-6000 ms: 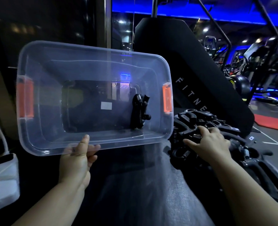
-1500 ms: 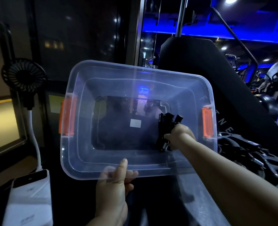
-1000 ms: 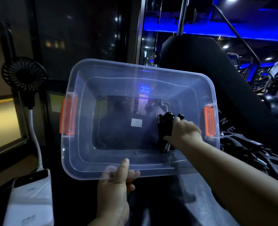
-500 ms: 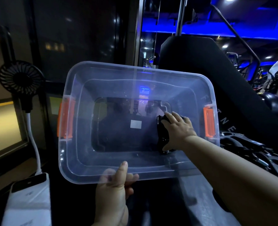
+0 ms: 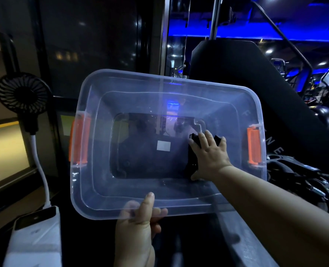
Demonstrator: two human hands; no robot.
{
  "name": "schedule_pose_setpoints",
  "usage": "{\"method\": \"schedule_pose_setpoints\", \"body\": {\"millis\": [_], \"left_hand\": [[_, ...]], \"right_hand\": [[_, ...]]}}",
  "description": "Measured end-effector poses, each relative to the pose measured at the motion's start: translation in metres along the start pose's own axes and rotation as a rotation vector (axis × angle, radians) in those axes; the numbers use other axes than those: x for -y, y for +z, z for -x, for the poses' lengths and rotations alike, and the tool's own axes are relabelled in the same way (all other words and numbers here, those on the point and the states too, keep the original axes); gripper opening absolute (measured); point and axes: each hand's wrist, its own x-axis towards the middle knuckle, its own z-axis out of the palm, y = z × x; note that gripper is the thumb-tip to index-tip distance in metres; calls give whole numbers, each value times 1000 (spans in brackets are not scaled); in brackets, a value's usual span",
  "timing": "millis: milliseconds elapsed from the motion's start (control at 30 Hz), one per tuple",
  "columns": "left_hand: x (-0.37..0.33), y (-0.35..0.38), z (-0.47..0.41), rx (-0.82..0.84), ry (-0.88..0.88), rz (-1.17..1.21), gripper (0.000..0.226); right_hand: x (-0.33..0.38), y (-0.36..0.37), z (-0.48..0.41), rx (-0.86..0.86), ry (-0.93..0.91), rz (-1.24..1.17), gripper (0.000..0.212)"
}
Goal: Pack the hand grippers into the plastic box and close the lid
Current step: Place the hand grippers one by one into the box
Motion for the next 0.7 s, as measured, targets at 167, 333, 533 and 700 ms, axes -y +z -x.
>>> {"method": "schedule_pose_setpoints", "body": {"millis": [167, 333, 533, 700], "left_hand": [[-1, -1, 1, 12, 5, -5, 28], [-3, 0, 3, 13, 7, 2, 27], [-6, 0, 6, 6, 8, 5, 23], [-5, 1, 6, 16, 7, 9, 22]], "right_hand": [[-3, 1, -3, 1, -114, 138, 109], [-4, -1, -9, 36, -160, 193, 106], [1, -4, -8, 31, -154, 174, 108], [-1, -3, -7, 28, -157, 174, 109]]}}
